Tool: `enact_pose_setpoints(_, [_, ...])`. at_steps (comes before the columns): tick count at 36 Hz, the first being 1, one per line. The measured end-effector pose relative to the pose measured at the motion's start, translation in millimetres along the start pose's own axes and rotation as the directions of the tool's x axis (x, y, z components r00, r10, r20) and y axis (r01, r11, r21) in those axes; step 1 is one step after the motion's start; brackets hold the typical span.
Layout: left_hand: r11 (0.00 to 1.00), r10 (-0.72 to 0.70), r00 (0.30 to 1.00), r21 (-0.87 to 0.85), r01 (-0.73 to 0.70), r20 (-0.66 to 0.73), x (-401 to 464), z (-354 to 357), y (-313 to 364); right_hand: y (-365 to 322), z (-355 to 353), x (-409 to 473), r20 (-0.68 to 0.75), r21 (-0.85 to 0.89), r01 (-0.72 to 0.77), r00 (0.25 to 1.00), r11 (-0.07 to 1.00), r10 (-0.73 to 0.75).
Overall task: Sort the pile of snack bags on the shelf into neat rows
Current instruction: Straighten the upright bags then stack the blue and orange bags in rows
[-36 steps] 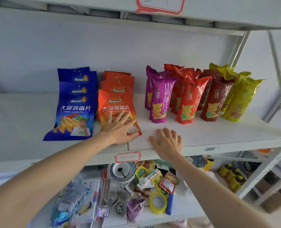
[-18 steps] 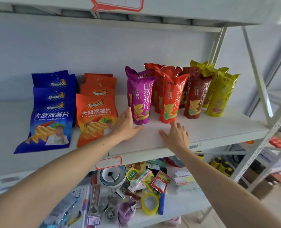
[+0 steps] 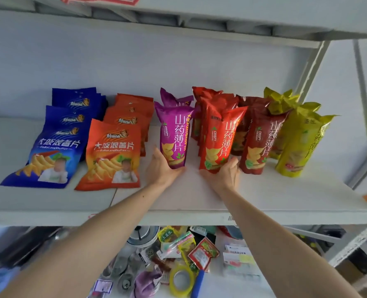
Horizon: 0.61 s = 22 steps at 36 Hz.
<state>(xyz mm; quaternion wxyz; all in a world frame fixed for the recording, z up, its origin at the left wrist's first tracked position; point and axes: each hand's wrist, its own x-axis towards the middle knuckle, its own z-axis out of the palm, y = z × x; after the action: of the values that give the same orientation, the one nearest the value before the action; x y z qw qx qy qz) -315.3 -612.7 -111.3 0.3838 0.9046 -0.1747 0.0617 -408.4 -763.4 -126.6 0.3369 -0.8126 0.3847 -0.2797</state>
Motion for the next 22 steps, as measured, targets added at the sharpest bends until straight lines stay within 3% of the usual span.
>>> enact_pose_setpoints(6, [1.0, 0.006, 1.0, -0.015, -0.006, -0.002, 1.7, 6.4, -2.6, 5.0, -1.5, -0.1, 0.0, -0.045, 0.071, 0.998, 0.997, -0.071])
enact_pose_setpoints(22, [1.0, 0.002, 0.998, -0.031, 0.0, 0.061, 4.4, 10.0, -10.9, 0.1, -5.4, -3.4, 0.045, -0.032, 0.025, 0.999, 0.999, -0.023])
